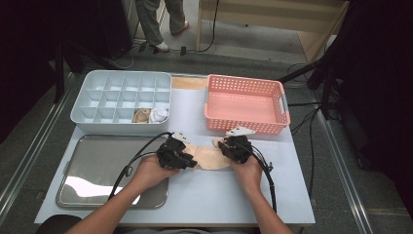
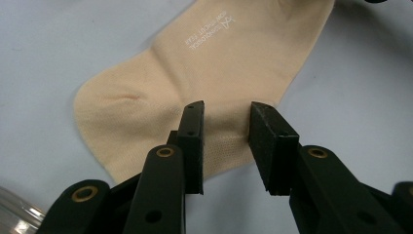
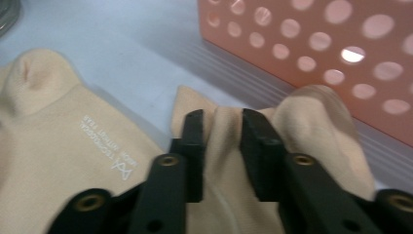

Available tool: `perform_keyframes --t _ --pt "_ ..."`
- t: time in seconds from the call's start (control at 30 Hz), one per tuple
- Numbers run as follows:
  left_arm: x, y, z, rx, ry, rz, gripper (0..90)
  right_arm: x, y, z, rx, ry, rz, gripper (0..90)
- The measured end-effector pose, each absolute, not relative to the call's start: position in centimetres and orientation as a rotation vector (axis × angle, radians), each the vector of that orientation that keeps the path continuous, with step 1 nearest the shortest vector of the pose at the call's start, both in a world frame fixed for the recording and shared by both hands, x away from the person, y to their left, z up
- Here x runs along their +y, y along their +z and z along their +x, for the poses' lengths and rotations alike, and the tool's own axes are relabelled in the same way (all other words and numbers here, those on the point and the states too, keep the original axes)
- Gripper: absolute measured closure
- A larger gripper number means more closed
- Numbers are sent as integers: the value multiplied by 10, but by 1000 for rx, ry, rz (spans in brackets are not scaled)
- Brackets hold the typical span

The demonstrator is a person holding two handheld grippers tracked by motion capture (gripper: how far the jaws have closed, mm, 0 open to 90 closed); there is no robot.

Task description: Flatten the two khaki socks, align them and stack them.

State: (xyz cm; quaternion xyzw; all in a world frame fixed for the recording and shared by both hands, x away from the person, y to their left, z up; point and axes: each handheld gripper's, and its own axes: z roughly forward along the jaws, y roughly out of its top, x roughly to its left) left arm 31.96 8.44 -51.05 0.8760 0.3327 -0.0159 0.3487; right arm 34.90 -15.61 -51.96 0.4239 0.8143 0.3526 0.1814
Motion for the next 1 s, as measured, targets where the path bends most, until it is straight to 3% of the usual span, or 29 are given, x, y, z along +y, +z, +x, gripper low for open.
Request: perform_keyframes --t 0.03,0.13,0.53,1.0 --pt "84 -511 320 861 -38 2269 684 -158 -520 350 2289 998 1206 824" --pt "85 -510 320 859 -41 2272 680 -165 -518 355 2293 1040 1281 873" --pt "88 -510 322 872 -34 2263 669 -175 -492 357 2271 1122 1320 877" --pt "89 -510 323 884 -33 2264 657 -154 -453 346 2259 1282 1212 876"
